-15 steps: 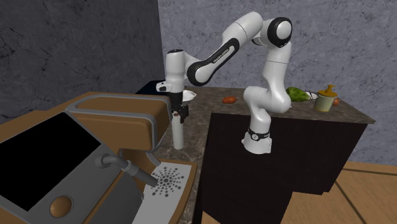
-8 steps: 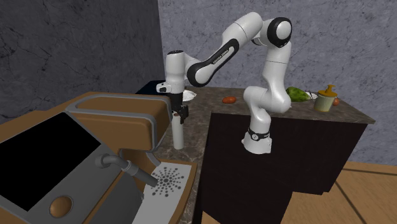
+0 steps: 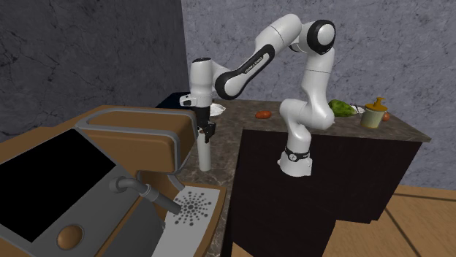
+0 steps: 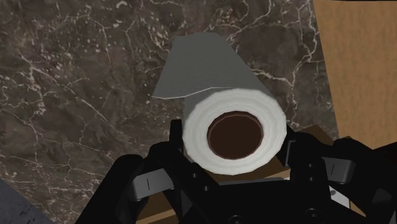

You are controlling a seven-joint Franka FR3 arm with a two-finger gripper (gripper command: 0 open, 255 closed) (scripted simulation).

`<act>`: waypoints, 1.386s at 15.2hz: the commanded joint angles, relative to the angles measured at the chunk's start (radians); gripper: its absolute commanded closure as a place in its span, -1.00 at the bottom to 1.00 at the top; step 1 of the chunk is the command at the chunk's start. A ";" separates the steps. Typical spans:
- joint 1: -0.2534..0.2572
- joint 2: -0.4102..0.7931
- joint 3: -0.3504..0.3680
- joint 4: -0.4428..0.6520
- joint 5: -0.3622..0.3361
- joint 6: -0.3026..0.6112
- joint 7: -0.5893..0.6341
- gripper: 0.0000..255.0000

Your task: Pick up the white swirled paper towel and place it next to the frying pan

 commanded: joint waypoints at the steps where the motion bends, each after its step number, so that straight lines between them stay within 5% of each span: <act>1: -0.001 0.000 -0.001 0.000 -0.001 0.000 0.000 1.00; 8: -0.003 -0.038 0.012 0.050 -0.015 -0.085 0.012 1.00; 9: -0.004 -0.031 0.008 0.040 -0.013 -0.068 0.008 -1.00; 10: -0.004 -0.031 0.008 0.040 -0.013 -0.068 0.008 -1.00; 14: 0.010 -0.050 -0.036 0.160 -0.037 -0.316 -0.297 -1.00; 21: 0.009 -0.026 -0.050 0.102 -0.033 -0.239 -0.312 -1.00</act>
